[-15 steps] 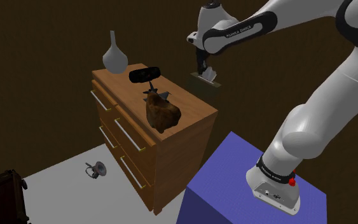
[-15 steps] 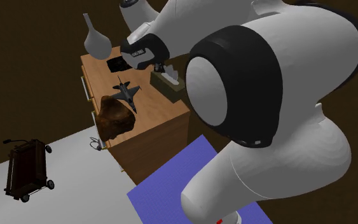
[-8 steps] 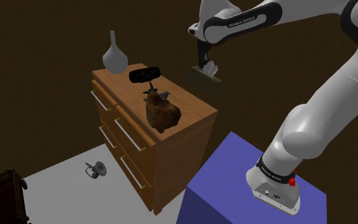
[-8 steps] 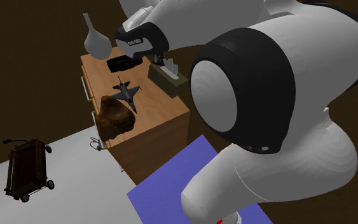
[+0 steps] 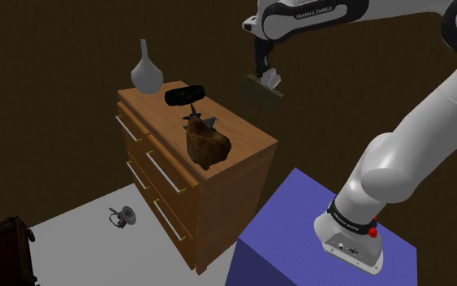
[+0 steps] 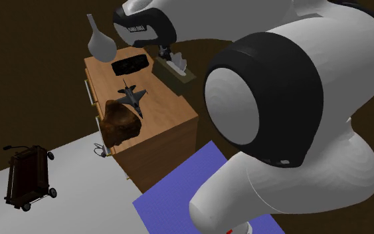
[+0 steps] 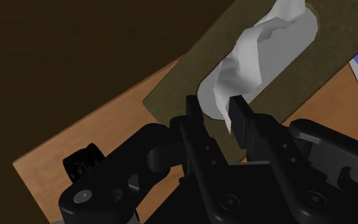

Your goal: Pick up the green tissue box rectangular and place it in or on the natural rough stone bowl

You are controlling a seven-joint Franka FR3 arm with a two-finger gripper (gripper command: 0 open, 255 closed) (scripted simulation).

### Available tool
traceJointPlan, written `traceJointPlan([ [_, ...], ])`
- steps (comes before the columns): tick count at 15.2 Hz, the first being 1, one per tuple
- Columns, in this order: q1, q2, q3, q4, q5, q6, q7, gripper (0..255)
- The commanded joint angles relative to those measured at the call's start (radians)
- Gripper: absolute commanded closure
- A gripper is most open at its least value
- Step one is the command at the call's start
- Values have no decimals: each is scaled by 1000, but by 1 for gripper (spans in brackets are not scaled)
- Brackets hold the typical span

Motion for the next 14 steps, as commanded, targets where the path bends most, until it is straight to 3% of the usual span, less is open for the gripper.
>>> traceJointPlan([
  [1, 1, 1, 1, 28, 4, -25, -9, 255],
  [6, 4, -2, 5, 91, 16, -88, -32, 255],
  [14, 81, 0, 133, 143, 18, -209, 138, 255],
])
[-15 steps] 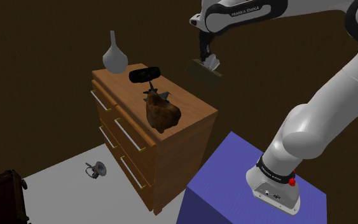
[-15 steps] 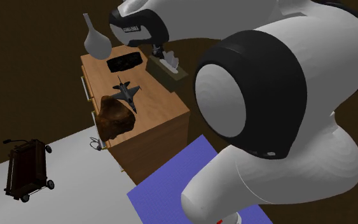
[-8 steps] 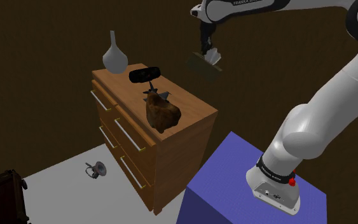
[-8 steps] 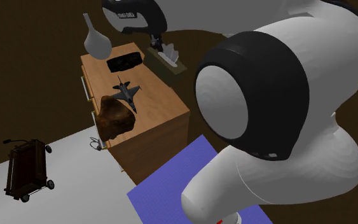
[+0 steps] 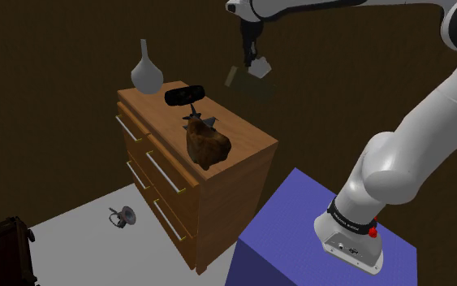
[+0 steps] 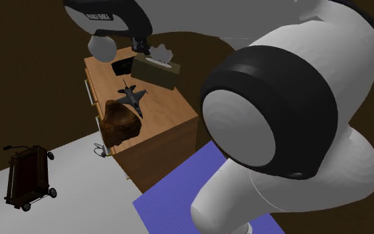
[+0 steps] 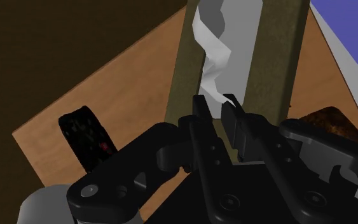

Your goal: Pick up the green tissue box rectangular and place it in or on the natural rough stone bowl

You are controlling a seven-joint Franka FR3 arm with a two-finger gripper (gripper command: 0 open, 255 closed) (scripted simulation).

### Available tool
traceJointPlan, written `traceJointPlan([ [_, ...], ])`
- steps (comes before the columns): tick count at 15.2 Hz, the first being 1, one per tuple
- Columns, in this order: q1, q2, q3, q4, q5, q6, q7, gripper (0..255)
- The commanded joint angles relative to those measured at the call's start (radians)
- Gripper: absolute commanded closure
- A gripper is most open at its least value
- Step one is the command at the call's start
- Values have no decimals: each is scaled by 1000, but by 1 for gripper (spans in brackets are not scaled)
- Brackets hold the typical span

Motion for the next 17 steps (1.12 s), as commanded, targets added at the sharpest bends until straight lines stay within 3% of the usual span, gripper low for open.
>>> traceJointPlan([
  [1, 18, 5, 29, 20, 2, -32, 38, 255],
  [8, 88, 70, 132, 138, 10, -145, 176, 255],
  [15, 162, 190, 228, 323, 2, -273, 307, 255],
  [17, 165, 193, 230, 315, 2, -265, 317, 255],
])
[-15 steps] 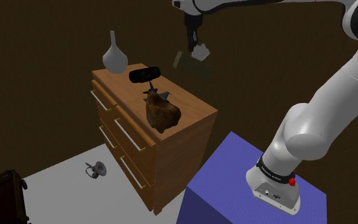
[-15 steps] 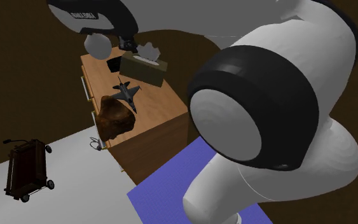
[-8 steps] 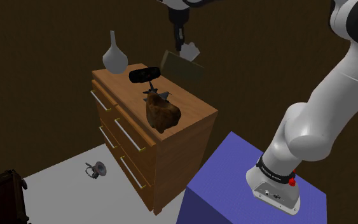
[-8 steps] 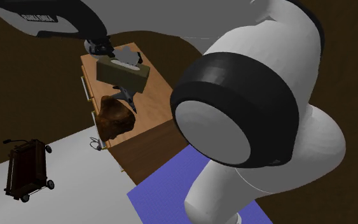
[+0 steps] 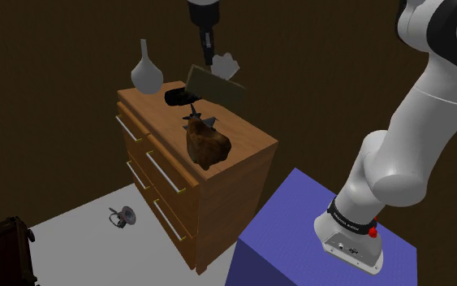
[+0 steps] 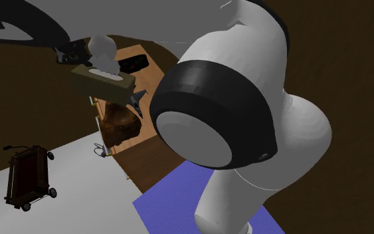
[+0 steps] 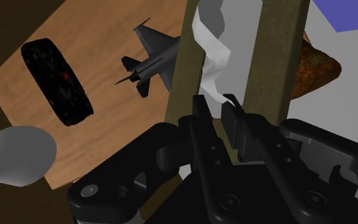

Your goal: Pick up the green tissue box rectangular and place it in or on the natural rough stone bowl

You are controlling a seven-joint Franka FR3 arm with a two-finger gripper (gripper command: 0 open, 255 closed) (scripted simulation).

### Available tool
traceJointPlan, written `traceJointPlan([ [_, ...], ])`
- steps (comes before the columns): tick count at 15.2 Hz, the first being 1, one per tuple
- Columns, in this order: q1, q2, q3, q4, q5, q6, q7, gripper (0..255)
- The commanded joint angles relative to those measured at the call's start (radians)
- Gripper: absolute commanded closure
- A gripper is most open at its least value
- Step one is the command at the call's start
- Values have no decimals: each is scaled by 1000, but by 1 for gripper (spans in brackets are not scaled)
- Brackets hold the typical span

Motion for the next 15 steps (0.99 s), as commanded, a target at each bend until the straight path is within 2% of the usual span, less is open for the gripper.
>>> traceJointPlan([
  [1, 3, 2, 3, -12, -1, 10, 12, 255],
  [15, -2, -13, -3, -214, -9, 186, 76, 255],
])
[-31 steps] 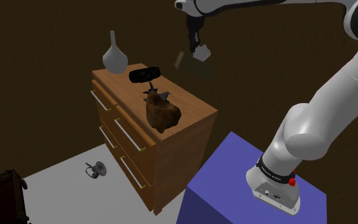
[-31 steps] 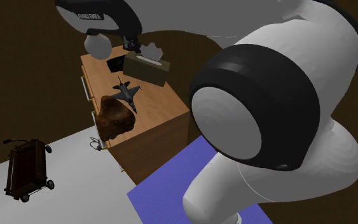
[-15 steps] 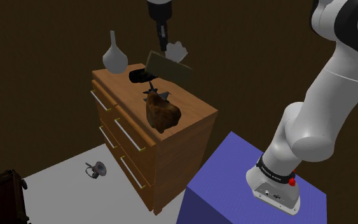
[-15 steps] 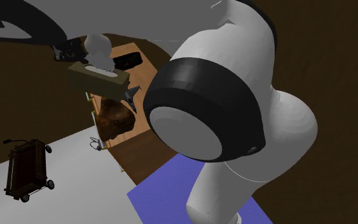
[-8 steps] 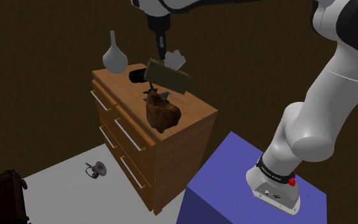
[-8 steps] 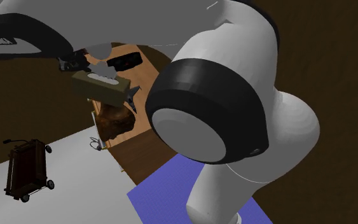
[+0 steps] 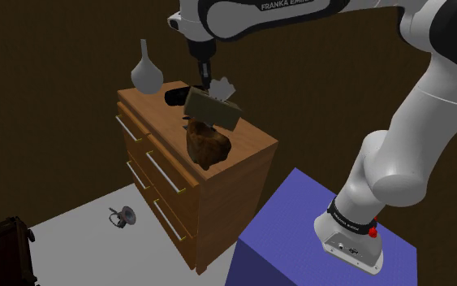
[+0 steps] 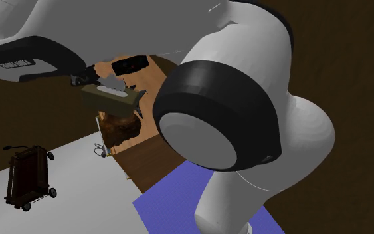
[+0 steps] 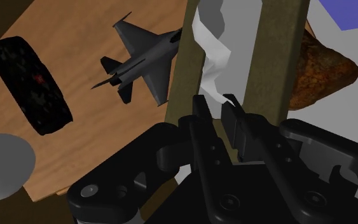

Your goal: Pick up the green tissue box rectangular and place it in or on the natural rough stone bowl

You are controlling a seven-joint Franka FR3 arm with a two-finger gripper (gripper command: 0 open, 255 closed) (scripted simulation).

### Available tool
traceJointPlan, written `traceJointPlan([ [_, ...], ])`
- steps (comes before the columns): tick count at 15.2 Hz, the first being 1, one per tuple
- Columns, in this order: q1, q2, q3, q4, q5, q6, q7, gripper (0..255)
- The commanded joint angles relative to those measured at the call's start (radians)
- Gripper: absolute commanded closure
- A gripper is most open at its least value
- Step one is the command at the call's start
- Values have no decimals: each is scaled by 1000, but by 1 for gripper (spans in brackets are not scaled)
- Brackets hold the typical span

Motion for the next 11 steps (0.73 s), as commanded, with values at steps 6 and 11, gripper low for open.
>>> traceJointPlan([
  [6, -3, 6, -3, -85, -11, 85, 34, 255],
  [11, -3, 6, -3, -85, -11, 85, 34, 255],
])
